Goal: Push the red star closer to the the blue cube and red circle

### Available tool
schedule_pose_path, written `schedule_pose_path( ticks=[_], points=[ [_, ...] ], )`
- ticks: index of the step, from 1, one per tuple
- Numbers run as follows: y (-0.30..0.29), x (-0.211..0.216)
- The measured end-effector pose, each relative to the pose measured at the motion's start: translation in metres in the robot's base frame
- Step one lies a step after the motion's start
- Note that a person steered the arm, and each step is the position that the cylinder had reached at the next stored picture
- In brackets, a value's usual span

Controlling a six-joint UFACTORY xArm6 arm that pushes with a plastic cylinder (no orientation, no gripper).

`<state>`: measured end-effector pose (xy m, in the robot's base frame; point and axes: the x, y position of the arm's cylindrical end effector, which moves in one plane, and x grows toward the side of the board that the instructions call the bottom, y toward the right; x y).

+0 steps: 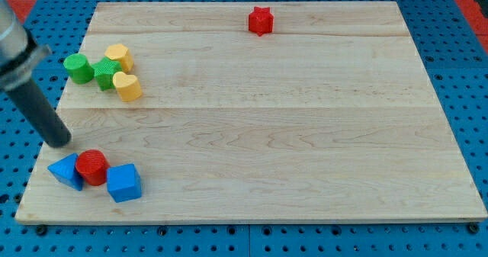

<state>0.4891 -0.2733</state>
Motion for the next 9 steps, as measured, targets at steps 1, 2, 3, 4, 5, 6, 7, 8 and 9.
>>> schedule_pose_path(
  ticks=[1,2,3,4,5,6,7,8,9],
  points=[
    [0.029,-0.044],
    [0.127,-0.055],
    [0.211,-0.074],
    [0.249,-0.102],
    [0.304,-0.144],
    [0.371,-0.189],
    [0.360,-0.269],
    [0.336,-0.292],
    [0.278,-0.220]
  ],
)
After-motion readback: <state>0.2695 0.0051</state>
